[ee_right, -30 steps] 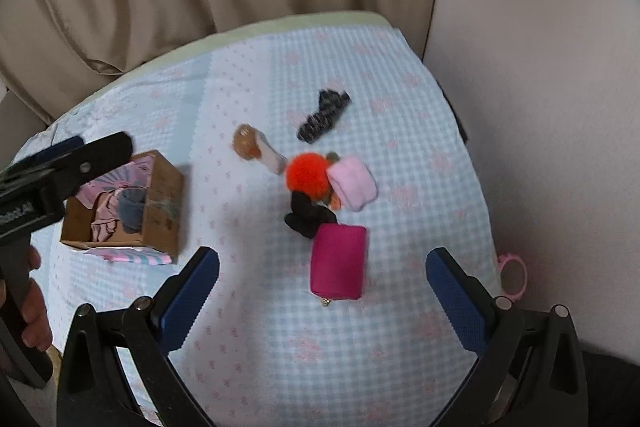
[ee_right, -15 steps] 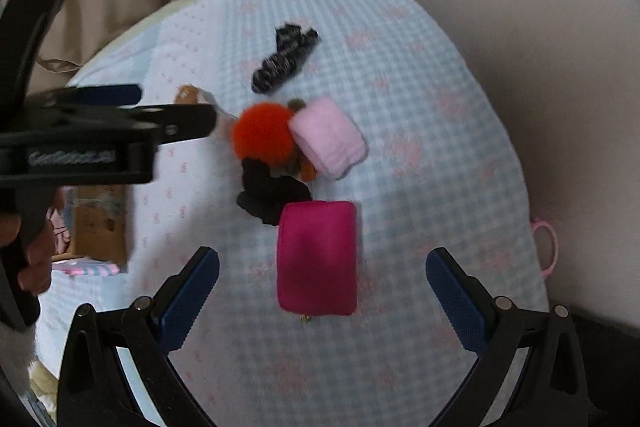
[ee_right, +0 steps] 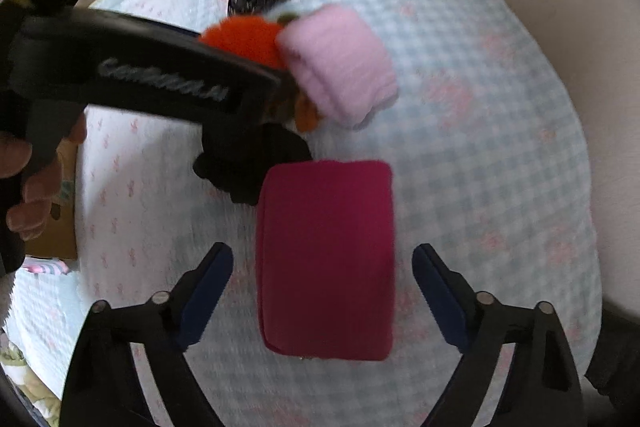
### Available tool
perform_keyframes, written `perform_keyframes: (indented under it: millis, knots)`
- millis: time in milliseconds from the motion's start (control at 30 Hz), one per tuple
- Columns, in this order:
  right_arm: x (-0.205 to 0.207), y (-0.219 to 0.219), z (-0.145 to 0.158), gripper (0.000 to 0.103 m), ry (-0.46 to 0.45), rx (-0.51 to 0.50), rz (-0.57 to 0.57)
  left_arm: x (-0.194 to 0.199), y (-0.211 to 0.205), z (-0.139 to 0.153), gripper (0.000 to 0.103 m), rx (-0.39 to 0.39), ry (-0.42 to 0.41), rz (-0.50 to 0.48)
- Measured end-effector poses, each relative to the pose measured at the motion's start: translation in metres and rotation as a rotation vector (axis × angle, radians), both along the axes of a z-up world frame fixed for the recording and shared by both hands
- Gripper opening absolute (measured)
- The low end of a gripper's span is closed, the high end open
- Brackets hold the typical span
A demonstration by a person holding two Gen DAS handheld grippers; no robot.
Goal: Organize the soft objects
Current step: 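Grasp the orange pompom with the left tool while the right tool grasps the magenta pouch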
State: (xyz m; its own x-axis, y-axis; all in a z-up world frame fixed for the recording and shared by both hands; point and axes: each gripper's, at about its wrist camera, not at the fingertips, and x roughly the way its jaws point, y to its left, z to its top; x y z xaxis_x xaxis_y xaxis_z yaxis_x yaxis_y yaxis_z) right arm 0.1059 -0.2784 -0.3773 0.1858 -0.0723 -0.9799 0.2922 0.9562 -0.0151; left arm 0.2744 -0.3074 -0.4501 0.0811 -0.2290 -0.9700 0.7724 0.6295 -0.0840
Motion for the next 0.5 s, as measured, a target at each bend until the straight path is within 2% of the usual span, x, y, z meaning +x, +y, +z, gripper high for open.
perform_keyframes:
  millis: [133, 200, 233, 300, 500]
  knots:
    - [0.003, 0.002, -0.008, 0.084, 0.021, -0.002, 0.017, 0.004, -0.002, -0.008, 0.064, -0.006, 0.017, -0.002]
    - [0.004, 0.002, -0.011, 0.078, 0.027, 0.000, 0.025, 0.006, -0.002, -0.010, 0.047, -0.019, 0.039, 0.002]
    - [0.005, 0.002, -0.013, 0.077, 0.036, -0.004, 0.028, 0.007, -0.004, -0.013, 0.044, -0.017, 0.044, 0.002]
    - [0.005, 0.002, -0.016, 0.067, 0.043, -0.009, 0.030, 0.007, -0.007, -0.015, 0.040, -0.012, 0.036, -0.009]
    - [0.003, 0.002, -0.017, 0.055, 0.050, -0.017, 0.050, 0.008, -0.005, -0.013, 0.035, -0.035, 0.044, -0.002]
